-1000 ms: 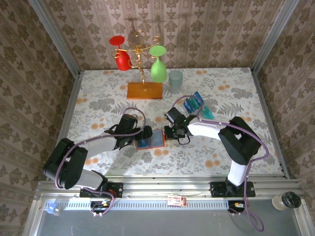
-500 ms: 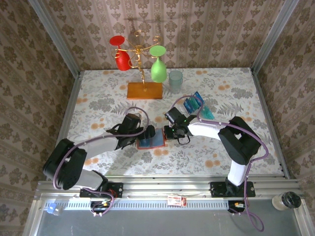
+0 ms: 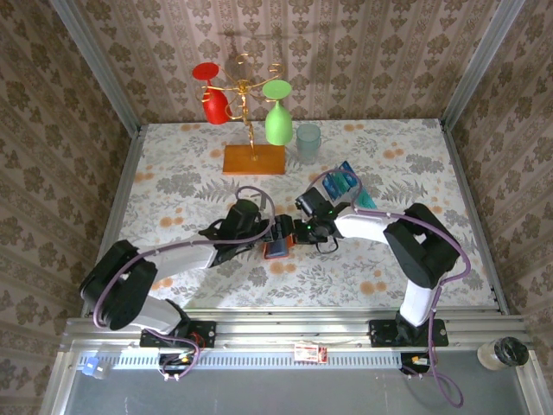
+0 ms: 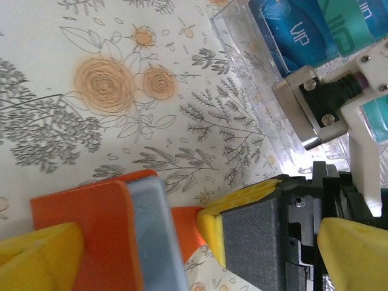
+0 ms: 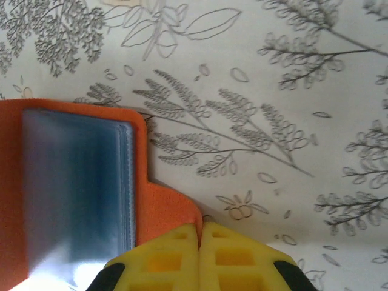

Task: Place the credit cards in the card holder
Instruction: Close the card holder at the bottom-center of the table.

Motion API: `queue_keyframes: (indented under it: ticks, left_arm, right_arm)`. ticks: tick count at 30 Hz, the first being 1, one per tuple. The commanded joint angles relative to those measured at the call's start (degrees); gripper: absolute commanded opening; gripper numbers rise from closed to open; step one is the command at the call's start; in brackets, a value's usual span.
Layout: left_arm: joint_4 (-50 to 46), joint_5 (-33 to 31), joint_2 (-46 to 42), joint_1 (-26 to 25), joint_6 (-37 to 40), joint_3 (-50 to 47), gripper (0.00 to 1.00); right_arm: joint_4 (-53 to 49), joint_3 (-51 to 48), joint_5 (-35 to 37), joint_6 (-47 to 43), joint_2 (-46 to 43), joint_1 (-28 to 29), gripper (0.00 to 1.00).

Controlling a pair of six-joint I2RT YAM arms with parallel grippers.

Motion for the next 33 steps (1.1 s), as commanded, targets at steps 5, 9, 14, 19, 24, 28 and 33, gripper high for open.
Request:
queue_keyframes:
  ticks: [5, 9, 14, 19, 24, 28, 33]
  left_arm:
    - [4.8, -1.4, 3.2, -2.9, -4.0, 2.1, 1.0]
    - [4.0, -3.8, 2.8, -4.5, -4.9, 2.6, 1.0]
    - [1.0, -6.6, 2.3, -7.2, -5.3, 3.9, 1.0]
    - [0.5, -9.2, 3.4, -9.6, -6.8, 3.4, 1.0]
    - [2.9, -10.1, 7.6, -10.6, -8.5, 2.3, 1.0]
    - [4.4, -9.9, 10.1, -10.9, -9.2, 1.8, 1.0]
    - [3.0, -7.9, 7.4, -8.9, -7.4, 2.4, 1.0]
  right_arm:
    - [-3.7, -2.3, -2.4, -0.2, -8.9, -4.5, 0.38]
    - [-6.4, -4.7, -1.7, 0.5, -14.2, -6.0, 0.4]
    - [-7.2, -8.0, -1.9, 1.5, -19.8, -7.5, 0.41]
    - [-8.6, -9.1, -2.7, 1.2, -22.5, -8.3, 0.41]
    - [-8.8, -11.0, -2.4, 1.4, -25.2, -8.6, 0.41]
    - [-8.8, -12.4, -2.0, 1.6, -26.9, -8.8, 0.41]
    - [-8.7, -12.9, -3.6, 1.6, -28.2, -8.8, 0.4]
